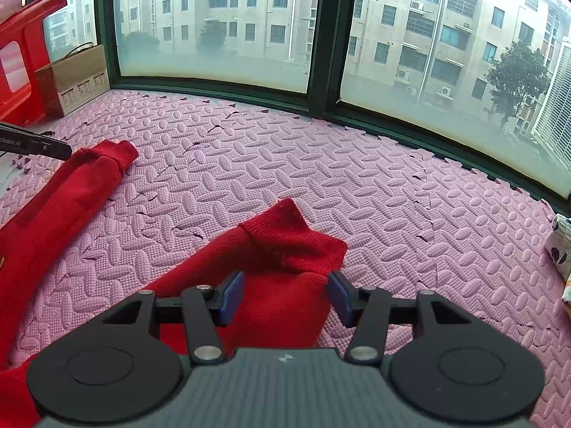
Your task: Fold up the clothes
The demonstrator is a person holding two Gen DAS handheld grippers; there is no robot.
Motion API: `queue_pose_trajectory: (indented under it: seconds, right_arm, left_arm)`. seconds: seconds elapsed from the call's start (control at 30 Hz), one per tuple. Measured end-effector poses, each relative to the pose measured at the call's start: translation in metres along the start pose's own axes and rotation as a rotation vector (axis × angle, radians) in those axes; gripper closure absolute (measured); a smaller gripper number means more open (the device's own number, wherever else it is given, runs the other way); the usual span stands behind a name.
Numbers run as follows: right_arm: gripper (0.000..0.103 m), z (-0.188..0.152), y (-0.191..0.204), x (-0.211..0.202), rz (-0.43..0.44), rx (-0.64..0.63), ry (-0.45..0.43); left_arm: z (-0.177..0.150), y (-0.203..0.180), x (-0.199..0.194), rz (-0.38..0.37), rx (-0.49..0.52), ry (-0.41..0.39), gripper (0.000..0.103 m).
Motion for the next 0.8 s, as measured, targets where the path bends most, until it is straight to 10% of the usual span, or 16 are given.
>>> queue_pose_trajectory:
  seconds: [0.4, 0.8]
  right_arm:
    - [0.05, -0.002, 0.004, 0.007, -0.006, -0.029, 0.015]
    - [0.05, -0.014, 0.062, -0.031, 0.122, -0.079, 0.0]
  left_arm:
    - [-0.005, -0.027, 0.047, -0.078, -0.04, 0.068, 0.093]
    - [-0.051, -0.02, -0.028, -0.066, -0.023, 0.063, 0.092]
Point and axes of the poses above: each gripper's, at about its wrist camera, not at the fingertips, and x roughly the way its jaws point, y to its left, z to its top, the point moved 10 cm from there along x, roughly the way its jaws point, and after that the axes turned 6 degrees about y, right-handed, at the moved point
